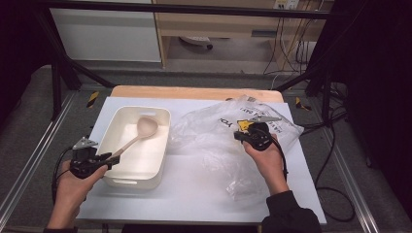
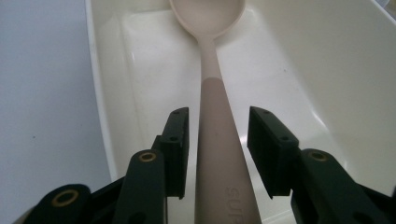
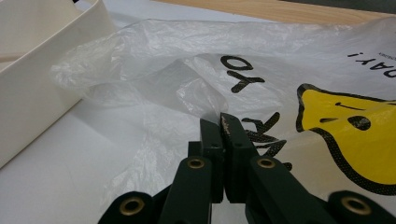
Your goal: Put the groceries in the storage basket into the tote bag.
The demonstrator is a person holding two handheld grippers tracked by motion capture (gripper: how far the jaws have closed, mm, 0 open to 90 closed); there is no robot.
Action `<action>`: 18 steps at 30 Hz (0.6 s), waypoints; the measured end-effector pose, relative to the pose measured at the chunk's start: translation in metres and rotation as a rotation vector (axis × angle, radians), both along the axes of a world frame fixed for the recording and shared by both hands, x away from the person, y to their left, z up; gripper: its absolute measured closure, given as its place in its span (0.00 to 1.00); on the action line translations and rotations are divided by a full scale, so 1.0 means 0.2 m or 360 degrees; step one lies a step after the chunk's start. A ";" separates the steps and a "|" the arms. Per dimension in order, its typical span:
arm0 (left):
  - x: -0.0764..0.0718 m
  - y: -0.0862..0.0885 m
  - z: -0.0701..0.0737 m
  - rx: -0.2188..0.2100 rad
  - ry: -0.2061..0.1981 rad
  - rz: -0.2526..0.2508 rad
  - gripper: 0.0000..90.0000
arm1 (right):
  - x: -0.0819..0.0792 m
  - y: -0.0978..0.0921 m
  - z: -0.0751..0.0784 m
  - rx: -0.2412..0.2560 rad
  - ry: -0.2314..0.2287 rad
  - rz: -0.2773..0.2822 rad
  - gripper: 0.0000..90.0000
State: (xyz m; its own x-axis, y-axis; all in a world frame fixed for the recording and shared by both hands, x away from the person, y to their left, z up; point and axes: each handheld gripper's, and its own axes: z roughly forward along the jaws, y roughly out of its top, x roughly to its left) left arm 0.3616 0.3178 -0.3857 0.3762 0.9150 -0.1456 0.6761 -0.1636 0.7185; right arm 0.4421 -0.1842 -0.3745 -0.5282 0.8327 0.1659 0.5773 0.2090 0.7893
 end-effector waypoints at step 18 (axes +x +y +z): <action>-0.02 0.02 0.02 -0.0018 -0.0015 -0.0035 0.77 | 0.00 -0.01 0.01 0.0003 -0.0008 0.0002 0.99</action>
